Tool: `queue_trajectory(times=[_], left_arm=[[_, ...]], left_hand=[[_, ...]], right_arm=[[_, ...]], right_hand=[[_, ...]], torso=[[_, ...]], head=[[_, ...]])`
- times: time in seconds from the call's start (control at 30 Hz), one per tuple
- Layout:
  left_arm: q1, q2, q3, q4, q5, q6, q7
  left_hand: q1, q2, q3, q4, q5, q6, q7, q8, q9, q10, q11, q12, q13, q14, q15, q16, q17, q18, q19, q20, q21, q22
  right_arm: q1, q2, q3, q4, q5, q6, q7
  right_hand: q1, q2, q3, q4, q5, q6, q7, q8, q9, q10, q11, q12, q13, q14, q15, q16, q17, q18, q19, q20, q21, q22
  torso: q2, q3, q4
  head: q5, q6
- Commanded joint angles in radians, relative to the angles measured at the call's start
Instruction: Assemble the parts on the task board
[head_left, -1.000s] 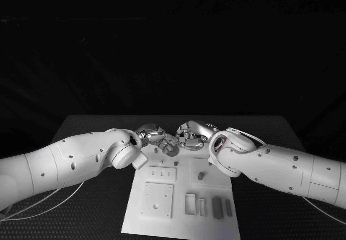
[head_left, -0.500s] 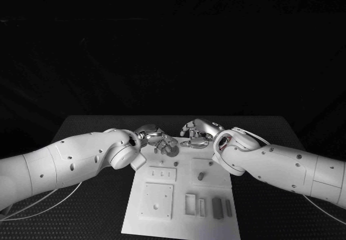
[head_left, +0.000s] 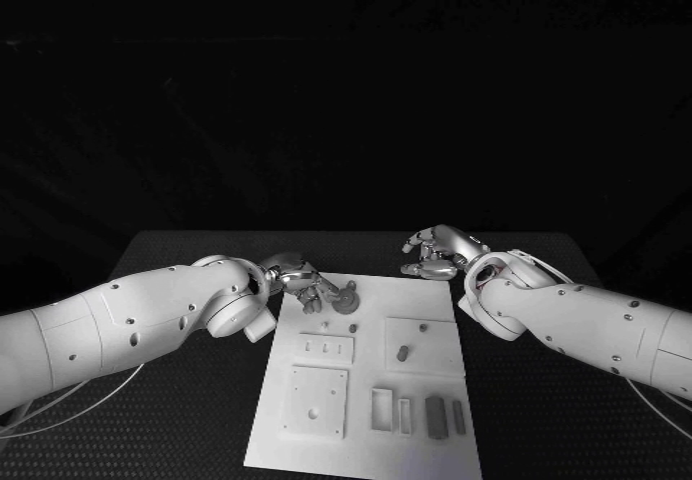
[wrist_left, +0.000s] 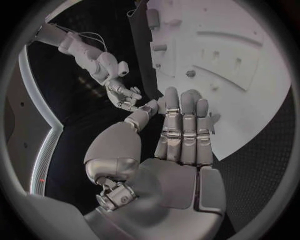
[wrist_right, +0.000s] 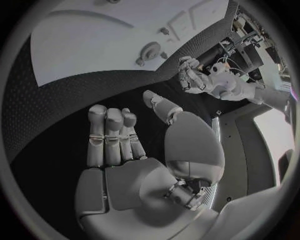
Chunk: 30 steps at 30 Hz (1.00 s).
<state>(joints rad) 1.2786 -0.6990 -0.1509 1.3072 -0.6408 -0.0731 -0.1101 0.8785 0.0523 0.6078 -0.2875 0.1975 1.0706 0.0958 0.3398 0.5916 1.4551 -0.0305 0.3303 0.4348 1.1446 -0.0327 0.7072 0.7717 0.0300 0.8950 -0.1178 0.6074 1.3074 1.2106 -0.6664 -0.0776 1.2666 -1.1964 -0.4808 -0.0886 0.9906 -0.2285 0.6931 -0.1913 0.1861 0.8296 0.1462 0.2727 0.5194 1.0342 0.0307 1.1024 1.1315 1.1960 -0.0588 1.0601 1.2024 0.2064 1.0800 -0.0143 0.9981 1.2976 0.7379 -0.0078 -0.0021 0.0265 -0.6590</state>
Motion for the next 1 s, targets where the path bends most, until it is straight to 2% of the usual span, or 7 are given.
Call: queue_trajectory(times=[0.03, 0.07, 0.1, 0.33, 0.5, 0.77, 1.0], left_arm=[[0.001, -0.001, 0.001, 0.011, -0.119, 0.069, -0.059], [0.001, -0.002, 0.001, 0.014, -0.133, 0.071, -0.066], [0.001, -0.004, 0.001, 0.018, -0.152, 0.073, -0.077], [0.001, -0.012, 0.0, 0.044, -0.224, 0.074, -0.146], [0.001, -0.016, -0.005, 0.07, -0.304, 0.074, -0.237], [0.001, -0.02, -0.018, 0.099, -0.355, 0.076, -0.275], [0.001, -0.031, -0.045, 0.125, -0.388, 0.076, -0.282]], left_hand=[[0.0, 0.01, -0.009, 0.0, 0.006, 0.04, -0.039, 0.007, 0.018, 0.018, -0.019, 0.06, 0.046, 0.024, -0.016, 0.052, 0.025, 0.011, 0.024, -0.018, 0.036, 0.027], [0.003, 0.012, -0.011, 0.0, 0.011, 0.039, -0.045, 0.006, 0.026, 0.028, -0.027, 0.122, 0.091, 0.043, -0.031, 0.094, 0.046, 0.014, 0.042, -0.03, 0.064, 0.027], [-0.002, 0.011, -0.011, 0.002, 0.02, 0.038, -0.051, 0.001, 0.048, -0.006, -0.033, 0.262, 0.21, 0.047, -0.058, 0.176, 0.088, 0.013, 0.056, -0.053, 0.127, 0.027], [0.001, 0.012, 0.002, 0.0, 0.04, 0.038, -0.069, -0.014, 0.086, -0.008, -0.055, 0.541, 0.421, 0.131, -0.147, 0.357, 0.15, 0.033, 0.153, -0.114, 0.285, 0.027], [-0.004, 0.023, 0.009, -0.003, 0.051, 0.03, -0.071, -0.027, 0.102, -0.021, -0.059, 0.604, 0.462, 0.162, -0.16, 0.413, 0.157, 0.042, 0.184, -0.136, 0.346, 0.026], [-0.026, 0.019, 0.012, 0.0, 0.07, 0.053, -0.077, -0.024, 0.117, -0.032, -0.065, 0.623, 0.465, 0.158, -0.165, 0.432, 0.151, 0.042, 0.178, -0.142, 0.371, 0.024], [-0.047, 0.026, 0.012, 0.0, 0.092, 0.071, -0.082, -0.02, 0.124, -0.035, -0.069, 0.628, 0.461, 0.157, -0.167, 0.438, 0.146, 0.04, 0.173, -0.143, 0.379, 0.023]], right_arm=[[0.002, -0.003, 0.0, -0.012, 0.054, -0.016, 0.039], [0.003, -0.003, 0.0, -0.016, 0.056, -0.016, 0.041], [0.003, -0.005, 0.001, -0.023, 0.061, -0.012, 0.044], [0.01, 0.001, 0.001, -0.064, 0.08, 0.006, 0.048], [0.017, 0.006, 0.001, -0.089, 0.084, 0.013, 0.051], [0.02, 0.014, 0.001, -0.101, 0.084, 0.023, 0.051], [0.022, 0.017, 0.001, -0.104, 0.084, 0.031, 0.05]], right_hand=[[0.011, -0.002, -0.001, 0.004, 0.011, 0.011, 0.016, -0.004, -0.001, -0.092, 0.02, 0.0, -0.004, -0.004, 0.001, -0.006, -0.004, 0.055, -0.008, 0.0, -0.005, -0.001], [0.012, -0.002, -0.001, 0.004, 0.017, 0.011, 0.016, -0.004, -0.002, -0.093, 0.02, 0.0, -0.005, -0.005, 0.002, -0.007, -0.005, 0.055, -0.009, 0.001, -0.007, 0.0], [0.012, -0.001, -0.002, 0.004, 0.021, 0.011, 0.016, -0.004, -0.002, -0.093, 0.02, 0.001, -0.007, -0.005, 0.002, -0.007, -0.007, 0.055, -0.009, 0.002, -0.008, 0.0], [0.014, 0.001, -0.004, 0.003, 0.035, 0.012, 0.016, -0.004, -0.003, -0.095, 0.02, 0.003, -0.012, -0.007, 0.002, -0.008, -0.01, 0.055, -0.011, 0.004, -0.01, 0.001], [0.014, 0.002, -0.005, 0.003, 0.042, 0.013, 0.016, -0.003, -0.004, -0.096, 0.02, 0.004, -0.014, -0.007, 0.002, -0.008, -0.012, 0.055, -0.012, 0.005, -0.012, 0.001], [0.014, 0.004, -0.007, 0.002, 0.052, 0.013, 0.016, -0.003, -0.004, -0.097, 0.02, 0.006, -0.017, -0.008, 0.002, -0.008, -0.014, 0.055, -0.013, 0.006, -0.013, 0.003], [0.014, 0.006, -0.008, 0.002, 0.057, 0.014, 0.016, -0.003, -0.005, -0.097, 0.02, 0.007, -0.019, -0.008, 0.002, -0.007, -0.015, 0.055, -0.013, 0.007, -0.014, 0.003]], torso=[[0.001, 0.0003, -0.0002], [0.001, 0.0002, -0.0002], [0.001, 0.0, -0.0001], [0.001, 0.0, 0.0003], [0.0, 0.0, 0.0013], [0.001, -0.0014, 0.0007], [0.0, -0.0004, 0.0018]], head=[[0.002, -0.004], [0.003, -0.004], [0.003, -0.006], [0.005, -0.011], [0.006, -0.017], [0.005, -0.027], [0.007, -0.032]])
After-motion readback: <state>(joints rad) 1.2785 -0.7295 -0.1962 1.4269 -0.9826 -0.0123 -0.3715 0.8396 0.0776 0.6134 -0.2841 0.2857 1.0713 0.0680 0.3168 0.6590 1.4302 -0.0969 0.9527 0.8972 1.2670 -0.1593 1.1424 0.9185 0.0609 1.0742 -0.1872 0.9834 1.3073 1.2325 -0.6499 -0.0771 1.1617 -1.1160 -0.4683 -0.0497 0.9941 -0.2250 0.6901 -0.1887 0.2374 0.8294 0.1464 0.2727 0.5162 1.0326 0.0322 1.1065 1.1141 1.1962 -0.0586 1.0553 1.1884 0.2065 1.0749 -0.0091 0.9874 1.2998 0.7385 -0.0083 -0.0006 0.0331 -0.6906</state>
